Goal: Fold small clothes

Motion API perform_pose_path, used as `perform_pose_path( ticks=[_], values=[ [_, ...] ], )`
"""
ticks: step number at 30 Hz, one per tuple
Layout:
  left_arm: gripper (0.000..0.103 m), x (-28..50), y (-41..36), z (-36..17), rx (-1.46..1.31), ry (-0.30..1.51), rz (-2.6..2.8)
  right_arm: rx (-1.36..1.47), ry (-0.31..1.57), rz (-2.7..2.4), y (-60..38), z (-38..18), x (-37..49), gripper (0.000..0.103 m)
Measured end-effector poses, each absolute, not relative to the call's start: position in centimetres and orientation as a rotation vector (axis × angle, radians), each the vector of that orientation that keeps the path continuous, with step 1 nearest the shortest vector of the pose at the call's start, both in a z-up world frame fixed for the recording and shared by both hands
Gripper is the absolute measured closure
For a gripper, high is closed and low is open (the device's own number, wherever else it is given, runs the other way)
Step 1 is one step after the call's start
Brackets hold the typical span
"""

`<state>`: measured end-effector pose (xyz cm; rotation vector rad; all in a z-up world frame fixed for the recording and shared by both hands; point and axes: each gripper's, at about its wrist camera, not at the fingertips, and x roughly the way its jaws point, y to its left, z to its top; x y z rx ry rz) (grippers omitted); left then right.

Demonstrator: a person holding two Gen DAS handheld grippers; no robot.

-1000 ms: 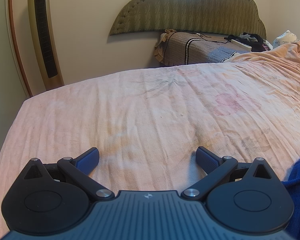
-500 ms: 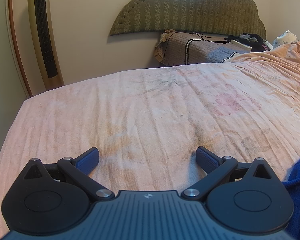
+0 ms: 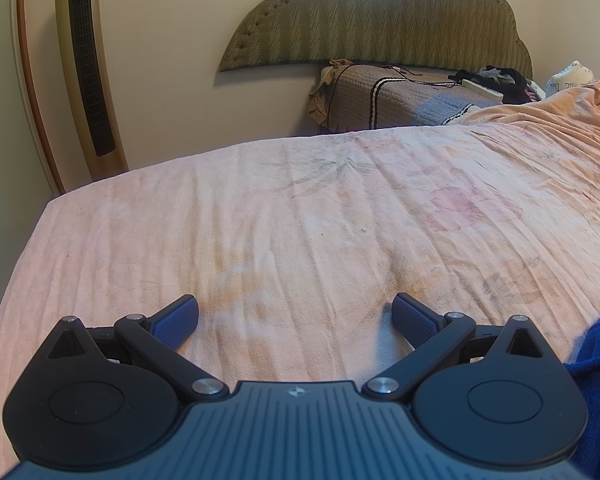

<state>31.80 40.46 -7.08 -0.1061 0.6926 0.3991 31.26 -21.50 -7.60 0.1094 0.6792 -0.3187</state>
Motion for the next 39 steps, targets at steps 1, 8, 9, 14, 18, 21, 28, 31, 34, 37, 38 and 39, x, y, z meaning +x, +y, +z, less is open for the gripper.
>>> perform_pose_path(
  ticks=[1, 8, 9, 14, 18, 21, 28, 31, 34, 37, 38, 39],
  values=[
    [0.0, 31.77, 40.5, -7.09, -0.106, 0.692, 0.399, 0.109, 0.679, -0.318, -21.55, -7.56, 31.2, 0.0],
    [0.0, 31.77, 40.54, -7.1, -0.106, 0.692, 0.399, 0.109, 0.679, -0.319, -21.53, -7.58, 31.24, 0.0],
    [0.0, 31.79, 40.48, -7.09, -0.106, 0.692, 0.399, 0.109, 0.679, -0.318, -21.55, -7.56, 31.2, 0.0],
    [0.0, 31.79, 40.56, -7.12, -0.106, 0.692, 0.399, 0.109, 0.679, -0.319, -21.55, -7.55, 31.18, 0.0],
    [0.0, 31.81, 40.51, -7.12, -0.106, 0.692, 0.399, 0.109, 0.679, -0.319, -21.51, -7.61, 31.27, 0.0],
    [0.0, 31.86, 40.32, -7.1, -0.106, 0.692, 0.399, 0.109, 0.679, -0.319, -21.53, -7.59, 31.24, 0.0],
    [0.0, 31.84, 40.46, -7.14, -0.106, 0.692, 0.399, 0.109, 0.679, -0.319, -21.53, -7.6, 31.26, 0.0],
    [0.0, 31.82, 40.58, -7.15, -0.106, 0.692, 0.399, 0.109, 0.68, -0.319, -21.54, -7.58, 31.22, 0.0],
    [0.0, 31.82, 40.58, -7.15, -0.106, 0.692, 0.399, 0.109, 0.68, -0.319, -21.55, -7.57, 31.21, 0.0],
    [0.0, 31.84, 40.59, -7.15, -0.105, 0.692, 0.399, 0.109, 0.679, -0.319, -21.57, -7.55, 31.16, 0.0],
    [0.0, 31.85, 40.59, -7.15, -0.105, 0.692, 0.399, 0.109, 0.679, -0.319, -21.55, -7.58, 31.21, 0.0],
    [0.0, 31.87, 40.55, -7.15, -0.105, 0.692, 0.399, 0.109, 0.679, -0.319, -21.54, -7.59, 31.22, 0.0]
  ],
)
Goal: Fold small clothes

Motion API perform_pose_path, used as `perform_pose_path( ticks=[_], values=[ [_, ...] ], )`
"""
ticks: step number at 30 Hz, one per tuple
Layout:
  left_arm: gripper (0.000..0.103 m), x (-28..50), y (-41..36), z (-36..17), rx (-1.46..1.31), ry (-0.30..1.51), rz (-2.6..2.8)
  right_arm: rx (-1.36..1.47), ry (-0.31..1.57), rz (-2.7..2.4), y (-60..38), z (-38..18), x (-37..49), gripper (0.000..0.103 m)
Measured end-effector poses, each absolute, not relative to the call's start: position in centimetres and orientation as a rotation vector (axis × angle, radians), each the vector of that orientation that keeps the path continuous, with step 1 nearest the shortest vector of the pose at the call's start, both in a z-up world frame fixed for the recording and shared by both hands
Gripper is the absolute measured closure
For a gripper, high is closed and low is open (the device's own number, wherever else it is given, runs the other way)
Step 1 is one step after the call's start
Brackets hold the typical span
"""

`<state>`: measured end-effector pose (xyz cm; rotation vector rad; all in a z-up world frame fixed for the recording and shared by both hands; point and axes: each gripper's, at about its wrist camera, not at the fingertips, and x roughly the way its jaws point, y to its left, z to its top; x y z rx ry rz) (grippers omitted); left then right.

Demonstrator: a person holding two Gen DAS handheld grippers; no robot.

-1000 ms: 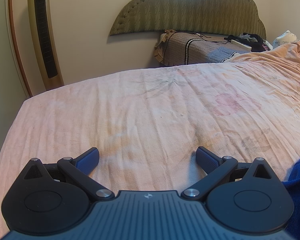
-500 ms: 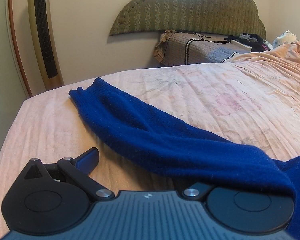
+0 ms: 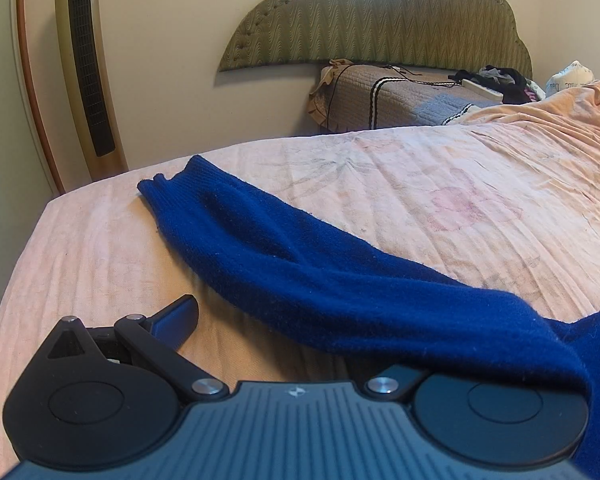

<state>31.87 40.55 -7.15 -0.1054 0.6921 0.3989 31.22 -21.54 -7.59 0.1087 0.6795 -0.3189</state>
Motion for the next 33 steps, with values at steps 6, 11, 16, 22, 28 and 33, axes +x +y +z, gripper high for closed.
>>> perform_pose_path(
  ticks=[6, 11, 16, 22, 28, 33],
  values=[
    [0.0, 31.9, 40.6, -7.2, -0.104, 0.692, 0.4, 0.102, 0.68, -0.33, -21.5, -7.6, 31.3, 0.0],
    [0.0, 31.9, 40.5, -7.1, -0.105, 0.692, 0.4, 0.12, 0.68, -0.322, -21.6, -7.6, 31.4, 0.0],
    [0.0, 31.5, 40.2, -7.0, -0.1, 0.695, 0.381, 0.111, 0.693, -0.297, -21.8, -7.3, 30.5, 0.0],
    [0.0, 21.0, 42.2, -4.6, -0.134, 0.66, 0.337, -0.112, 0.745, -0.171, -22.0, -3.6, 18.4, 0.0],
    [0.0, 3.2, 42.0, 0.3, -0.064, 0.539, 0.257, -0.322, 0.525, -0.234, -21.5, 4.2, -2.6, 0.0],
    [0.0, -4.4, 34.7, 2.7, -0.03, 0.494, 0.091, 0.01, 0.333, -0.136, -18.6, 8.4, -10.0, 0.0]
  ],
)
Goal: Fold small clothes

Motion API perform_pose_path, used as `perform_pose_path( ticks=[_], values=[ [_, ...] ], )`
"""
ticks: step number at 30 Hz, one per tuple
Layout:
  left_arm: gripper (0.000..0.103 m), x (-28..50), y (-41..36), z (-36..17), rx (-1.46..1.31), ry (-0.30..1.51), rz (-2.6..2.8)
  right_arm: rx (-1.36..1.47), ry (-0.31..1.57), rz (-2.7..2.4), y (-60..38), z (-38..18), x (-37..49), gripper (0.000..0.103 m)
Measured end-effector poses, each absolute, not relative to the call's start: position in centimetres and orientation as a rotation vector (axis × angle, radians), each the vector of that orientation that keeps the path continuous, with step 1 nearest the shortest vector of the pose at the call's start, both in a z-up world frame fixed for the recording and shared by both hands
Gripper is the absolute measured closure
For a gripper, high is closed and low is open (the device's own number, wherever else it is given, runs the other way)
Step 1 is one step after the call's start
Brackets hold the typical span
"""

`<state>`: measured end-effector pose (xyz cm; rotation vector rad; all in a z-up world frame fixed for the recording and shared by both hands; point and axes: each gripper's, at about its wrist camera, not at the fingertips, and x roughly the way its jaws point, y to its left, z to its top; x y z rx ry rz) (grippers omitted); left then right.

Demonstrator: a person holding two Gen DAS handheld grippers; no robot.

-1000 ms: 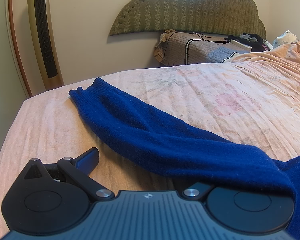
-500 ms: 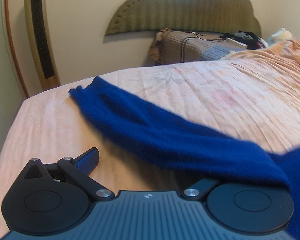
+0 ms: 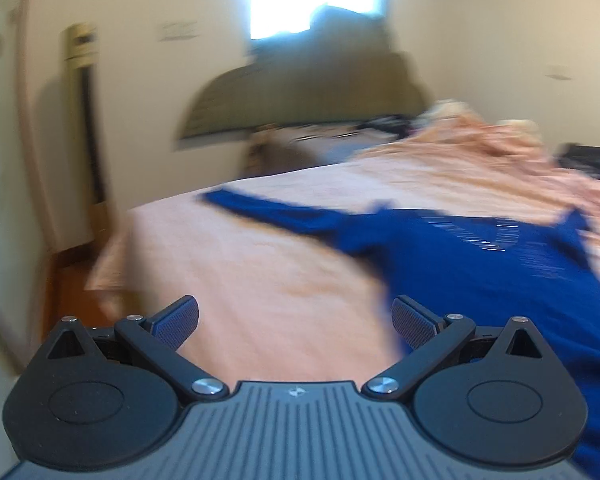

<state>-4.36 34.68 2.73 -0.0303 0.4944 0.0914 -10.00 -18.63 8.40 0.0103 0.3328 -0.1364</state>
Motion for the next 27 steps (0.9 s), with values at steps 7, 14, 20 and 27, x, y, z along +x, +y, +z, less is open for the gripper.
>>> perform_pose_path(
  ticks=[7, 14, 20, 27],
  values=[
    [0.0, -1.5, 22.0, -1.2, -0.052, 0.552, -0.118, 0.163, 0.47, 0.127, -6.2, 1.7, -0.8, 0.0],
    [0.0, 2.3, 18.6, -5.7, -0.009, 0.727, -0.027, 0.002, 0.707, 0.049, -0.5, -5.7, 3.8, 0.0],
    [0.0, 2.1, 18.4, -5.9, 0.002, 0.741, -0.034, -0.007, 0.715, 0.05, 0.0, -6.0, 3.5, 0.0],
    [0.0, 2.6, 18.0, -5.9, 0.011, 0.764, -0.019, -0.005, 0.714, 0.051, -0.2, -5.9, 3.7, 0.0]
  ],
)
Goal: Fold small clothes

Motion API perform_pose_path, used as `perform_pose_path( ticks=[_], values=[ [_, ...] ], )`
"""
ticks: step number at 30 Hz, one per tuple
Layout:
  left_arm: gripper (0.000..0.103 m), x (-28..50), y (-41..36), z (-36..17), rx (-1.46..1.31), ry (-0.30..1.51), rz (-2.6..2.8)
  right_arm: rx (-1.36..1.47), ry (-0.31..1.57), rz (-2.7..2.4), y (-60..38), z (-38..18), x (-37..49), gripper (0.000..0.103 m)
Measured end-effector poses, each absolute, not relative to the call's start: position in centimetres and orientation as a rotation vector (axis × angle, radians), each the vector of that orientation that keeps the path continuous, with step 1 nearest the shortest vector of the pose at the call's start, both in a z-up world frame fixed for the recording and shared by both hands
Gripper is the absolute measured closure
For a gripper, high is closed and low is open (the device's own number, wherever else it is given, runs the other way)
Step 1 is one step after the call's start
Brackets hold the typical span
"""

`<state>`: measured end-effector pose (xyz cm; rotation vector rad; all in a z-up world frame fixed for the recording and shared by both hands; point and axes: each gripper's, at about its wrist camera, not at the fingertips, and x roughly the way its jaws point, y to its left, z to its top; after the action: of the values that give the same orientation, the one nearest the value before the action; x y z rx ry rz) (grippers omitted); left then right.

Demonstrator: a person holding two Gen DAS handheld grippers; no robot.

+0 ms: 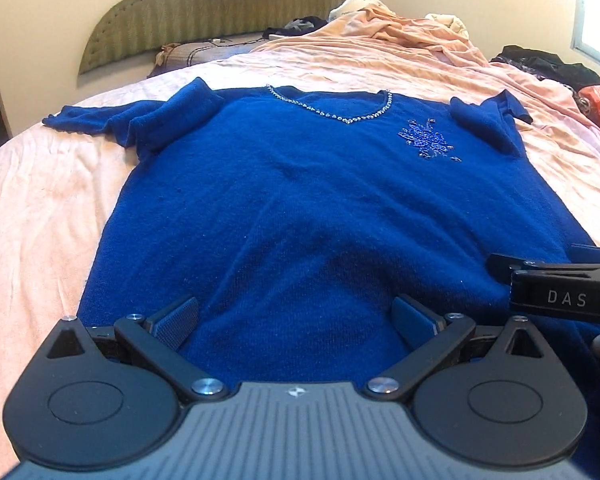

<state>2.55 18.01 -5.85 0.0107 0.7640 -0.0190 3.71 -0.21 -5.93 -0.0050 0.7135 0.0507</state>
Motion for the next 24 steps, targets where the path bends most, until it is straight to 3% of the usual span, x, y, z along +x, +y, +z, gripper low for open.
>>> perform_pose_path(
  ticks=[24],
  values=[
    [0.0, 2.8, 18.7, -6.17, -0.011, 0.734, 0.077, -0.005, 0.713, 0.051, -0.3, -5.94, 3.71, 0.0]
  ],
)
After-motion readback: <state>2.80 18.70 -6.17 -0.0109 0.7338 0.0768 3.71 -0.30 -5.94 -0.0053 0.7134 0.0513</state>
